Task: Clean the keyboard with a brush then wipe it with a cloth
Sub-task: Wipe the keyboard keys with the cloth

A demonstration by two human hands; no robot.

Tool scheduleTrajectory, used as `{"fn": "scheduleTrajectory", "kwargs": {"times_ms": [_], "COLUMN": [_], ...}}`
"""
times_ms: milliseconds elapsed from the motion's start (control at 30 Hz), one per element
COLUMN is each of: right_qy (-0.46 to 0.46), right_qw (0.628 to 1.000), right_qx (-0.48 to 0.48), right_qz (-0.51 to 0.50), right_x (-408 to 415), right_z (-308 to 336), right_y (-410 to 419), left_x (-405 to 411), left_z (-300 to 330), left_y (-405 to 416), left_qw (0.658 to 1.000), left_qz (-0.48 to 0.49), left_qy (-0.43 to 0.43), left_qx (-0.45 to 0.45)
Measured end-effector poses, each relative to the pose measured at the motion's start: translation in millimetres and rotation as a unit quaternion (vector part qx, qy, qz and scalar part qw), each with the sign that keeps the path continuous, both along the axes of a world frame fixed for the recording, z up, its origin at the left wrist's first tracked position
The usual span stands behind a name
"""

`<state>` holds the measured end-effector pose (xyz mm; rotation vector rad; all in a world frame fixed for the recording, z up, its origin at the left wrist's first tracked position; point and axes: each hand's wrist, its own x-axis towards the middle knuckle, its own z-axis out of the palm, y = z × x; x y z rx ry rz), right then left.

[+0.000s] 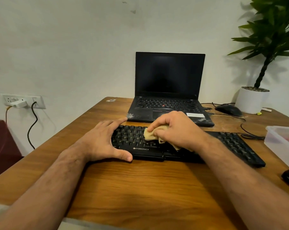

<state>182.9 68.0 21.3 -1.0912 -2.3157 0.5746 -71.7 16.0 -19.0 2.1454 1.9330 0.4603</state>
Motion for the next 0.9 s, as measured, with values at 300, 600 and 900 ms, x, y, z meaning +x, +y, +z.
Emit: {"fn": "scheduleTrajectory", "kwargs": {"times_ms": [300,600,900], "right_qy": [-0.007,-0.05,-0.019], "right_qw": [0.999,0.996,0.998], "right_qx": [-0.002,0.023,0.011], "right_qz": [0.039,0.069,0.055], "right_x": [-3.8,-17.7,13.5], "right_z": [-11.9,-12.3,-16.9], "right_y": [-5.5,-20.2,-17.6], "left_x": [0.9,1.1,2.4], "left_z": [-1.7,-1.0,-2.2], "left_y": [1.3,1.4,-0.3], "left_qw": [1.0,1.0,1.0], "left_qz": [0.004,0.003,0.007], "left_qy": [-0.004,0.004,-0.011], "left_qx": [0.008,0.008,0.005]}}
